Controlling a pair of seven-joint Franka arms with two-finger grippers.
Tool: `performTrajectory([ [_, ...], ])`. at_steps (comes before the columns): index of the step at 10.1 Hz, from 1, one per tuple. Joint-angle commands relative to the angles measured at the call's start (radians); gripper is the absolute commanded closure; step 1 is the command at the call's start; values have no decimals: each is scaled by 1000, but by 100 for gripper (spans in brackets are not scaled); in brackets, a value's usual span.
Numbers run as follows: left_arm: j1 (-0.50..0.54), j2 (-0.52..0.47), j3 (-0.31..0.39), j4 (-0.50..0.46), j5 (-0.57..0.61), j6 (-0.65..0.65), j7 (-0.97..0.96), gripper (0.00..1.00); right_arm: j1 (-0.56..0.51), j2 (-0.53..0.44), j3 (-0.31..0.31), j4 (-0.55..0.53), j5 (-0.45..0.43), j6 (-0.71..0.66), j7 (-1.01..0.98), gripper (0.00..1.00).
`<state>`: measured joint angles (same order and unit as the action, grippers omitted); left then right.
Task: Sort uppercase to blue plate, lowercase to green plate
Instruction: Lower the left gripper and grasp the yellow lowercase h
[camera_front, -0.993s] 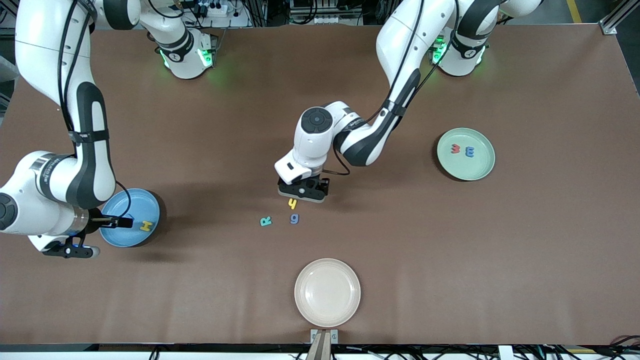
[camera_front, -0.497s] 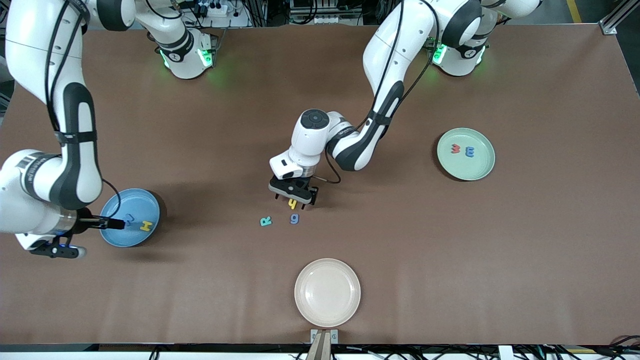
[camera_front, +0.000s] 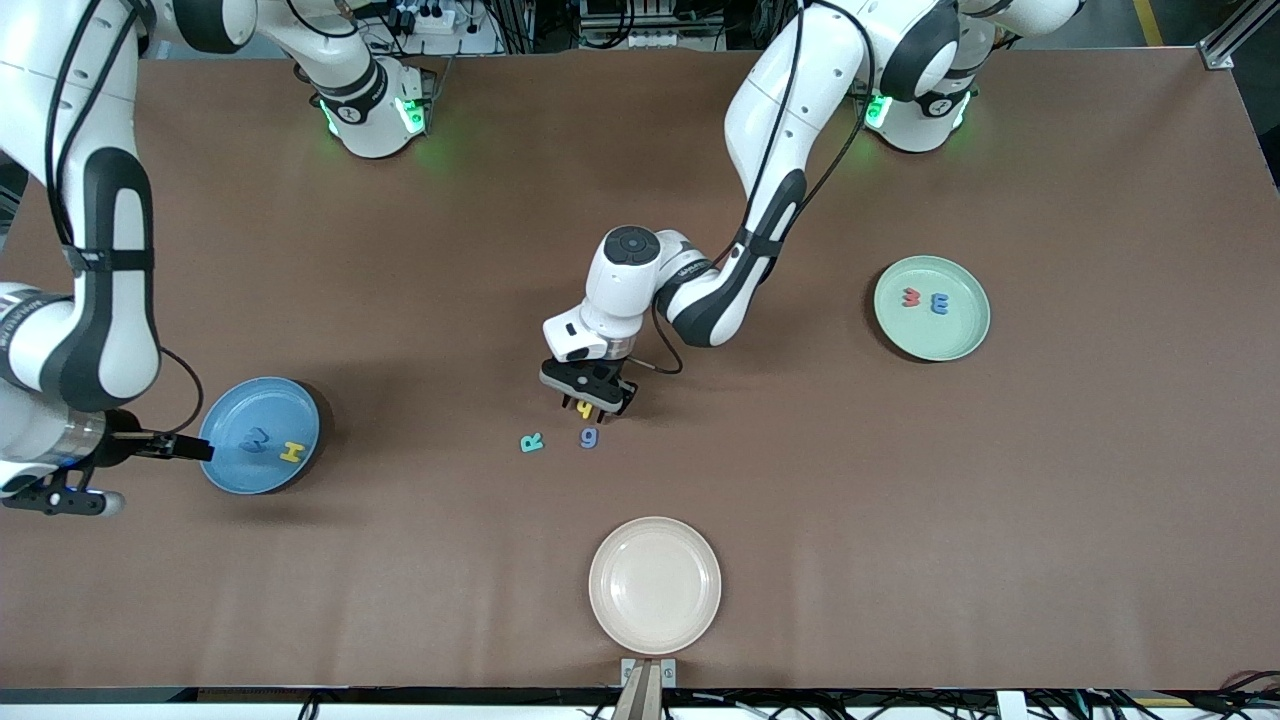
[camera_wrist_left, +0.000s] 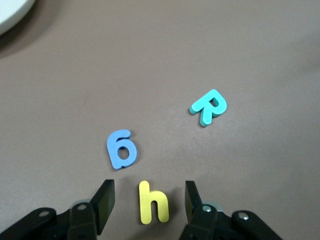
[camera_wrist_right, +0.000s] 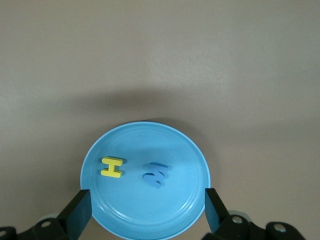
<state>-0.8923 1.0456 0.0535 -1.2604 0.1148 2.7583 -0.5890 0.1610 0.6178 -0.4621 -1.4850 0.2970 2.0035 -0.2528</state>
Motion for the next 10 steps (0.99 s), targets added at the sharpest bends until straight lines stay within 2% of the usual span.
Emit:
performTrajectory([
  [1,-17,42,3,33,19,18,-8,35,6,-35,3,-14,13,-2,-16,0],
  [2,-20,40,2,32,17,18,-14,35,8,-41,7,-18,13,-5,-10,0],
  [4,-30,44,0,29,17,18,-23,35,-43,-62,54,-31,14,-17,-6,0],
  [5,-30,45,2,29,17,18,-22,41,-75,-67,92,-35,14,-19,-8,0],
  [10,-28,63,8,29,19,18,-14,67,-19,-58,94,-34,13,-29,19,0],
])
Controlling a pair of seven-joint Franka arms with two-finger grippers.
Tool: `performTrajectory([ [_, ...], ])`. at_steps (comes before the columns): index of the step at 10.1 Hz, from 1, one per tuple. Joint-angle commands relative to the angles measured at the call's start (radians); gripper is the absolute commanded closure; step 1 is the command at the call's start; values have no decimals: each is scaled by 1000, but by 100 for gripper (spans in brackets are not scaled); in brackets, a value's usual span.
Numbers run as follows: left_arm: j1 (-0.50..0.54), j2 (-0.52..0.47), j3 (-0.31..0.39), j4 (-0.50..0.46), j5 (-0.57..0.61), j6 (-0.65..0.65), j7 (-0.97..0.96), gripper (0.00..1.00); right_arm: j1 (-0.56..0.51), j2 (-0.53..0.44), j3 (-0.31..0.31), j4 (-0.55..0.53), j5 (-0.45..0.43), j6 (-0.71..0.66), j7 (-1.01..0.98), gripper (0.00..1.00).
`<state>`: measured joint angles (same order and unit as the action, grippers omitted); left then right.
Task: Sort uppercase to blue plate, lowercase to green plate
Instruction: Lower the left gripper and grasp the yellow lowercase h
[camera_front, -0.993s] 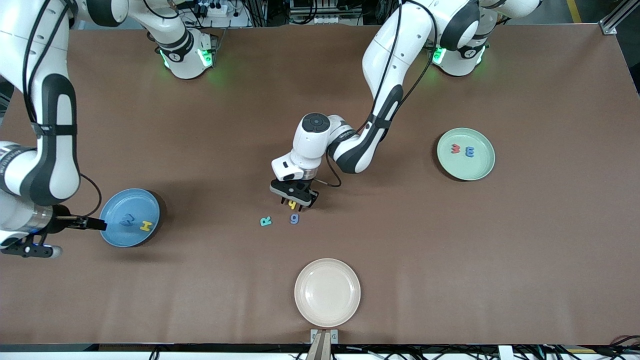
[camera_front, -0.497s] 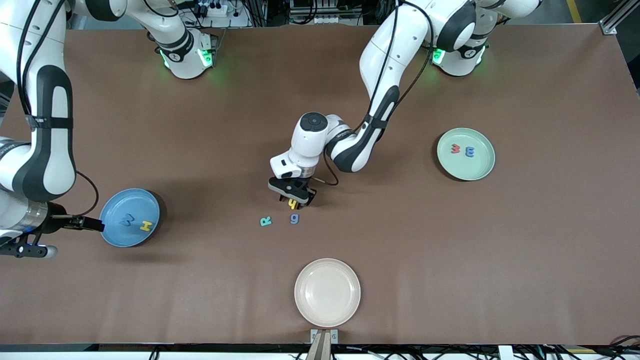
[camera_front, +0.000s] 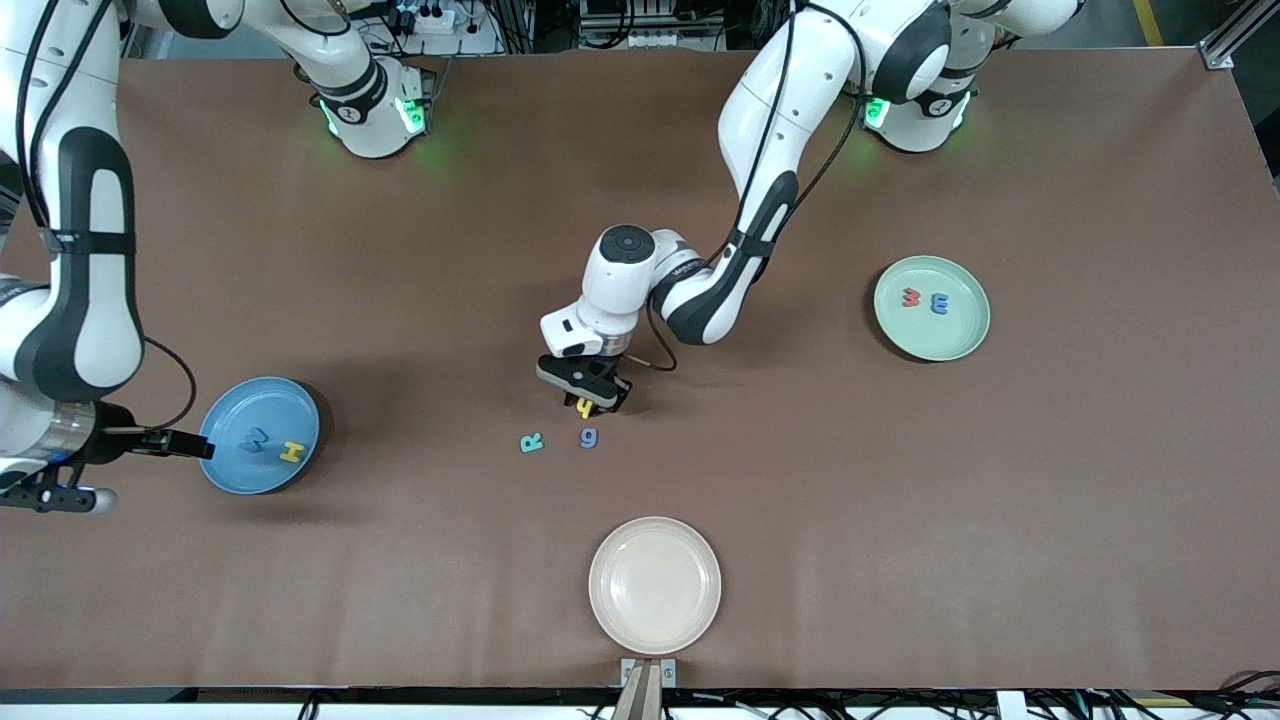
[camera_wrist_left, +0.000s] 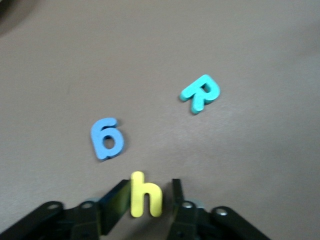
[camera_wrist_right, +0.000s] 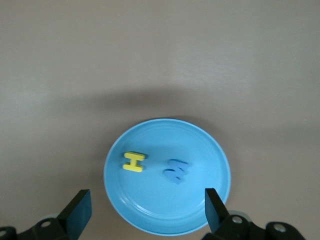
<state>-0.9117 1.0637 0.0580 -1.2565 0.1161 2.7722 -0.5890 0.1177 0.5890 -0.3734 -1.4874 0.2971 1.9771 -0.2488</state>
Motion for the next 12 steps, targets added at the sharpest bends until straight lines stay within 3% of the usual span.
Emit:
performTrajectory([
  [1,-9,45,3,25,17,4,-15,74,40,-28,5,-31,13,-1,32,0],
  [3,-6,45,3,22,17,4,-17,82,66,-20,7,-28,14,3,87,0],
  [7,11,1,-1,6,20,-5,-14,83,83,-14,7,-25,13,9,132,0],
  [12,69,-117,-36,-91,25,-117,8,85,86,-14,7,-22,22,12,207,0],
])
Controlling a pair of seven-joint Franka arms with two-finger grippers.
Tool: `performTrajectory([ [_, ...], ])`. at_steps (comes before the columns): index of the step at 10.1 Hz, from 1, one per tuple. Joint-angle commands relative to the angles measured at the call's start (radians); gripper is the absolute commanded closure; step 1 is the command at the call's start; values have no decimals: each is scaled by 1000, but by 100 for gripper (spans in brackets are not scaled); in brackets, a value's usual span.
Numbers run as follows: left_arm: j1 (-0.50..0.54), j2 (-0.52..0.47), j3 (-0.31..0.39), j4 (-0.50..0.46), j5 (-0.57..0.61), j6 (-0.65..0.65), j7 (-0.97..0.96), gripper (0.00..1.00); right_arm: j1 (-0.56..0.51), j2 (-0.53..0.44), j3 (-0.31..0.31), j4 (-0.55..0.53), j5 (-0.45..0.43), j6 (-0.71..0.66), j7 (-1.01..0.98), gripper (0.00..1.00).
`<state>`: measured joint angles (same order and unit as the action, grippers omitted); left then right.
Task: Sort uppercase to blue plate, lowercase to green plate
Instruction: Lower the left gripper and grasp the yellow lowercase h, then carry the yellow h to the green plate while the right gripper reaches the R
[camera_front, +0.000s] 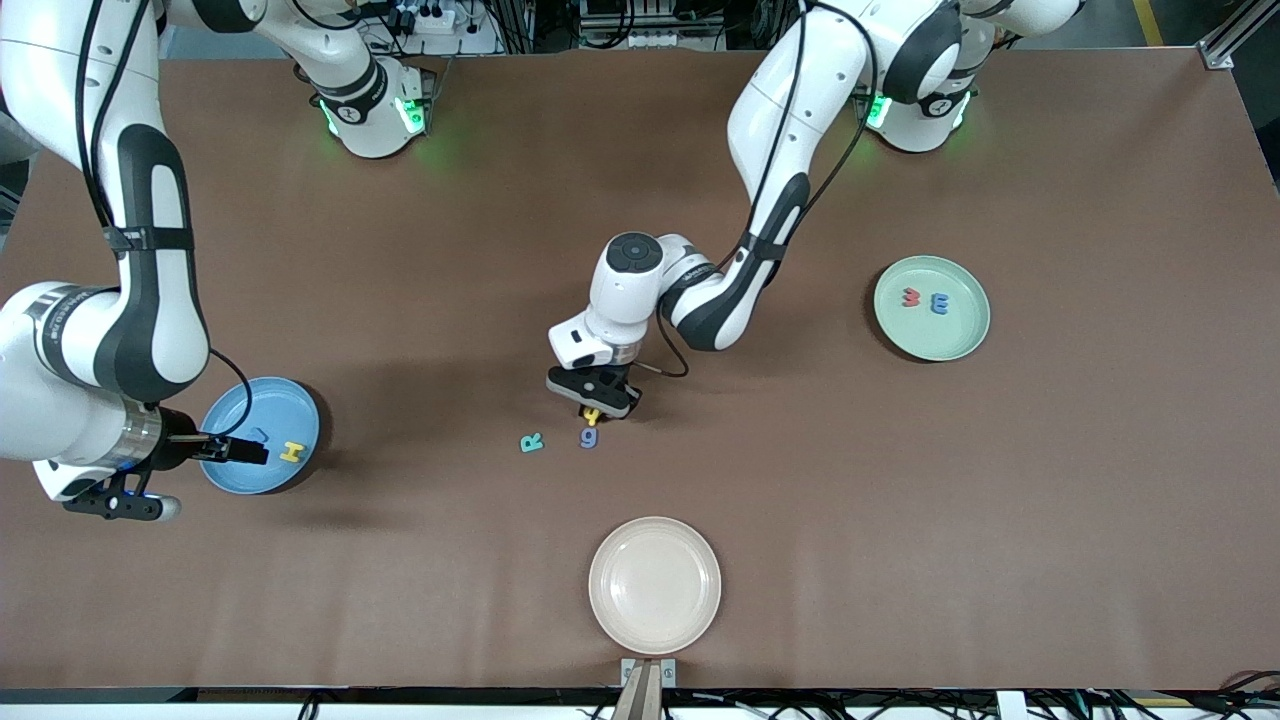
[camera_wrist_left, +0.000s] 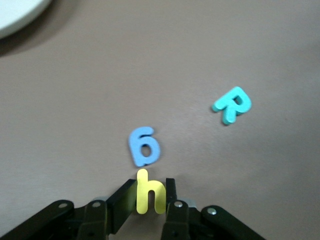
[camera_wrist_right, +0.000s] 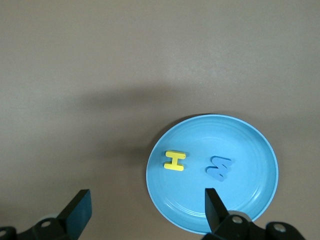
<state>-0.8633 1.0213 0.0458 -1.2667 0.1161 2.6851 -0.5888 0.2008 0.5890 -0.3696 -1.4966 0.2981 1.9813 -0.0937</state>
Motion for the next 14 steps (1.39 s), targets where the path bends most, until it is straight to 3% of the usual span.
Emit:
performTrajectory([
  [1,39,-101,-46,-114,23,-37,30,85,18,-12,3,-11,21,17,102,0],
  [7,238,-354,-220,-431,25,-85,148,87,188,64,5,7,24,120,284,0],
  [10,450,-479,-351,-621,23,-85,275,87,281,121,6,50,23,183,510,0],
  [14,715,-587,-464,-827,23,-88,488,87,270,146,58,76,24,189,829,0],
])
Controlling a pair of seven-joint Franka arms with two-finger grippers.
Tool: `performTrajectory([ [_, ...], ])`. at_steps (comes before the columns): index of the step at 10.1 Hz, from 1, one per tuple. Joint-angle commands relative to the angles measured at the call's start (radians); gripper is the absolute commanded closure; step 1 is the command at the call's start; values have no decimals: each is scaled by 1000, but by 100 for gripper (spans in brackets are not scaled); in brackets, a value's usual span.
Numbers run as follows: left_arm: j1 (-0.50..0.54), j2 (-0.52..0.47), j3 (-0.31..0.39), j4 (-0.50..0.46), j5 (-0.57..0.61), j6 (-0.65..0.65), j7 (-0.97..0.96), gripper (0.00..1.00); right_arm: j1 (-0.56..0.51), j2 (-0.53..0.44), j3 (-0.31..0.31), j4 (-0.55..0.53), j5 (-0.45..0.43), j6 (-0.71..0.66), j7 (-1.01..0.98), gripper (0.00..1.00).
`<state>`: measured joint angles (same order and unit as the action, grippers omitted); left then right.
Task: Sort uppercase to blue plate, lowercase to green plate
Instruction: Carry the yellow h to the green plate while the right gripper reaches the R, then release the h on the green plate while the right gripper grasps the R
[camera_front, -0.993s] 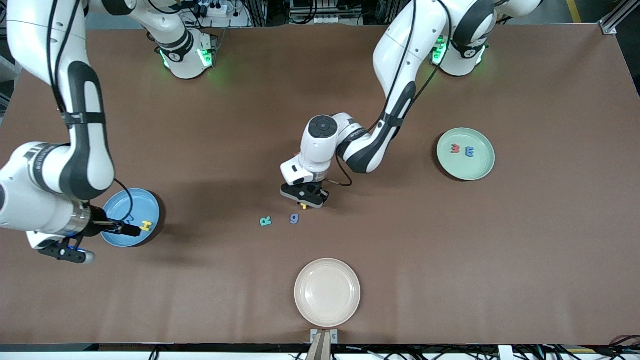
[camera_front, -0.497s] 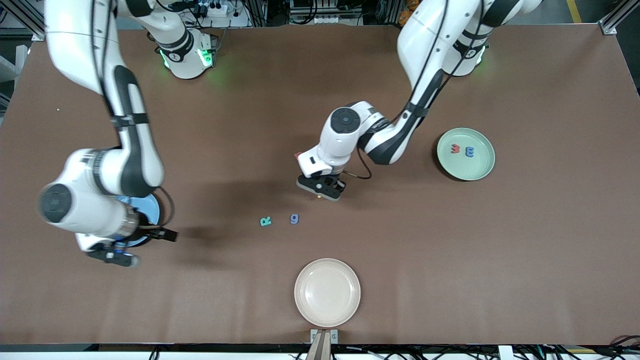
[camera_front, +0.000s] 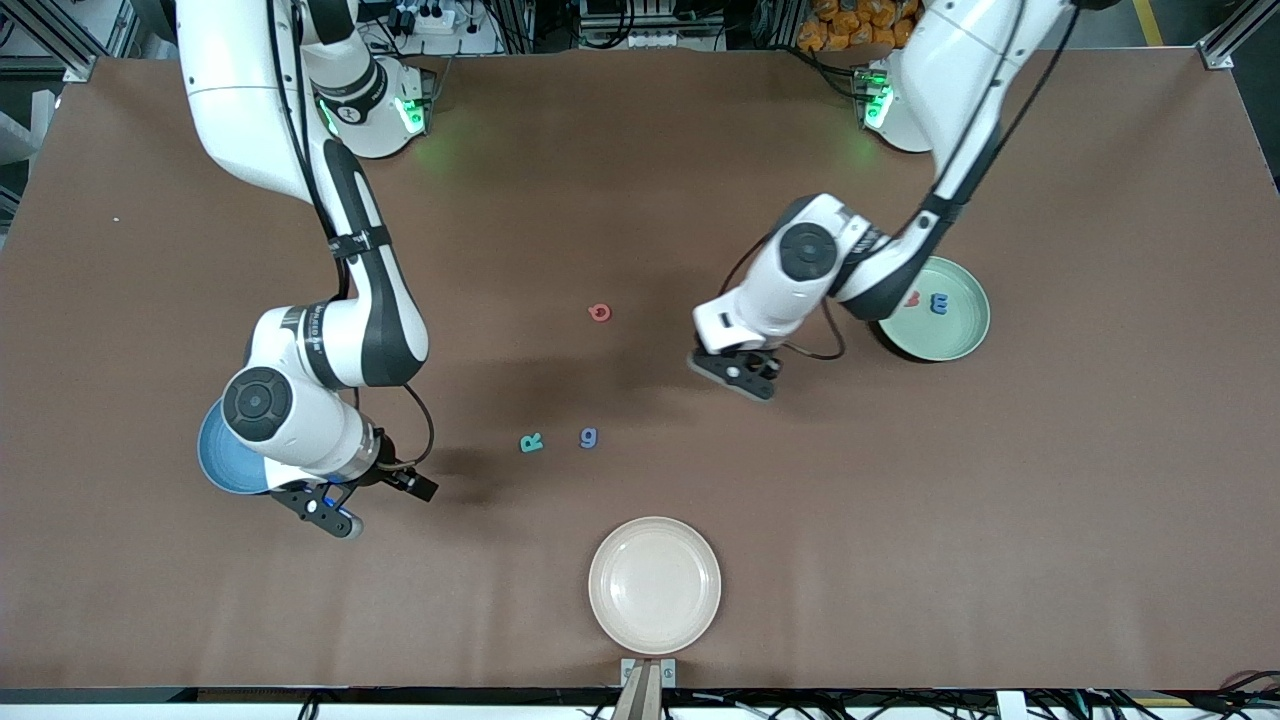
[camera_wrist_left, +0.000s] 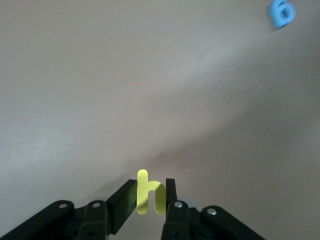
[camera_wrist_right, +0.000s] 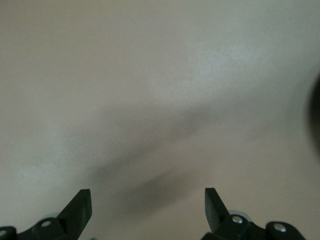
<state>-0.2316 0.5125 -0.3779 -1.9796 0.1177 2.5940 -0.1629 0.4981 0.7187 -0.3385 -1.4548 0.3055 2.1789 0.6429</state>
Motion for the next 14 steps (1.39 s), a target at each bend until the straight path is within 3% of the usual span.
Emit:
performTrajectory([
  [1,139,-104,-56,-164,22,0,135,87,-27,22,38,34,21,-8,154,0],
  [4,262,-166,-59,-216,22,-170,336,88,-18,85,116,120,73,-2,427,0],
  [7,357,-253,-52,-209,10,-447,572,88,3,137,142,165,73,1,593,0],
  [9,451,-247,-47,-216,8,-556,733,89,4,166,154,166,73,16,696,0],
  [14,460,-190,34,-254,37,-581,772,89,51,192,164,162,72,35,903,0],
])
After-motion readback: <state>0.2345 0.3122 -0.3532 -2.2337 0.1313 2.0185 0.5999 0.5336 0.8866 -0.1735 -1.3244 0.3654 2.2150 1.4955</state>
